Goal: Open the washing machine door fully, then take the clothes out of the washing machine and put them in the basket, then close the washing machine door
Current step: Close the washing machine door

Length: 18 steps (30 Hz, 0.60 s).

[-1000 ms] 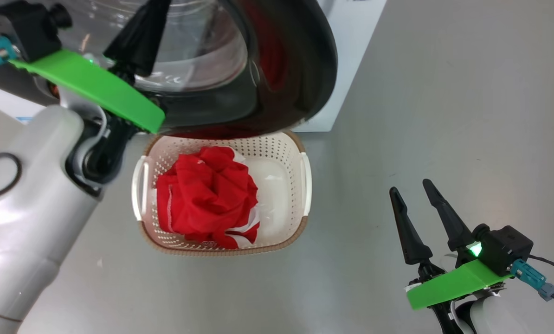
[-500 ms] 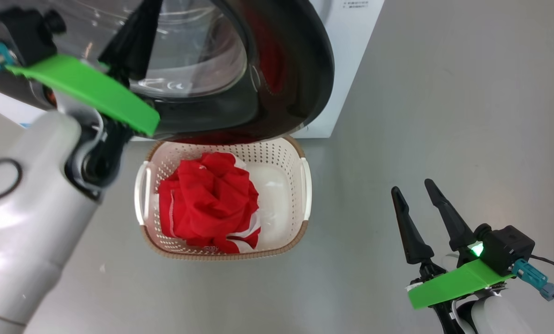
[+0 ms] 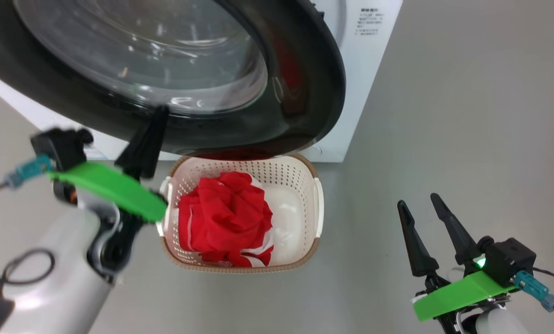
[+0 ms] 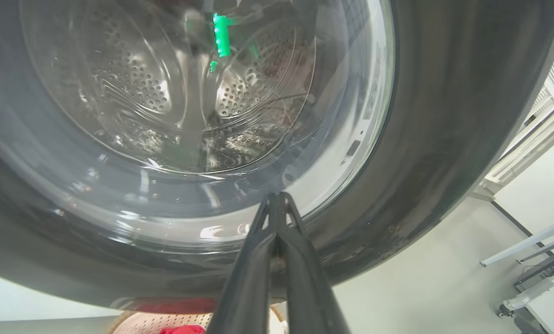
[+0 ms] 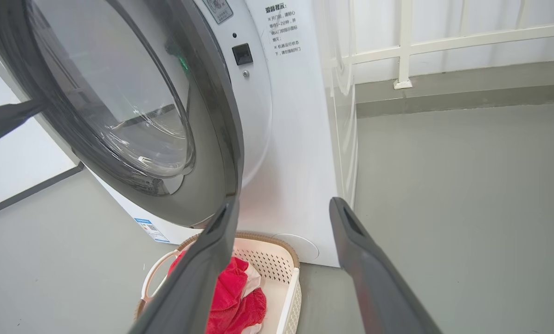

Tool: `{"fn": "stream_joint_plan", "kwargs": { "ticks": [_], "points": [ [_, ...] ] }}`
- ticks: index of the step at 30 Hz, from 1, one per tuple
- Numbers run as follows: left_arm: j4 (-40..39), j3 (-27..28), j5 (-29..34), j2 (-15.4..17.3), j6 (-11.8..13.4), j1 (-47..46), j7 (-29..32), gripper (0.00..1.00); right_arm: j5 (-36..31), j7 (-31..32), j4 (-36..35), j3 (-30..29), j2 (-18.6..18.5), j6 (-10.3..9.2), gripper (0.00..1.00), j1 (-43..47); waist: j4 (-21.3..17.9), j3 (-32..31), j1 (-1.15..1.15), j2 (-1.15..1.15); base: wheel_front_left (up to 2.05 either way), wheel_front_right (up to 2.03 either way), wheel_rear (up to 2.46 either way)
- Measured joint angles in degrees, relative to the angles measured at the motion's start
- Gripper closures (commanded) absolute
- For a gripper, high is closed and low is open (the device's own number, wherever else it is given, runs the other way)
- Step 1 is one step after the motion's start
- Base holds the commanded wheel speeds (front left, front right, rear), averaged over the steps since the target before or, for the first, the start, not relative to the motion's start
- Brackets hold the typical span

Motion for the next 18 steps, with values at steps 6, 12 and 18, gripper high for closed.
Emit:
{"fn": "stream_joint_plan", "kwargs": {
  "ticks": [6, 12, 18],
  "points": [
    [0.0, 6.2, 5.6, -0.3, 0.0, 9.3, 0.0, 1.00, -0.7, 0.0, 0.3, -0.5, 0.0, 0.00, 0.00, 0.9, 0.9, -2.7, 0.00, 0.00, 0.00, 0.00, 0.00],
    [-1.0, 12.7, 10.4, -1.7, 0.0, 18.0, 0.0, 0.78, -0.7, 0.0, 0.6, -1.0, 0.1, 0.00, 0.00, 3.8, 1.0, -5.3, 0.00, 0.00, 0.00, 0.00, 0.00],
    [-3.6, 18.6, 18.1, -2.7, 0.0, 25.9, 0.0, 0.55, -0.8, 0.0, 0.6, -1.8, 0.2, 0.00, 0.00, 6.3, 0.7, -7.8, 0.00, 0.00, 0.00, 0.00, 0.00]
  ]
}}
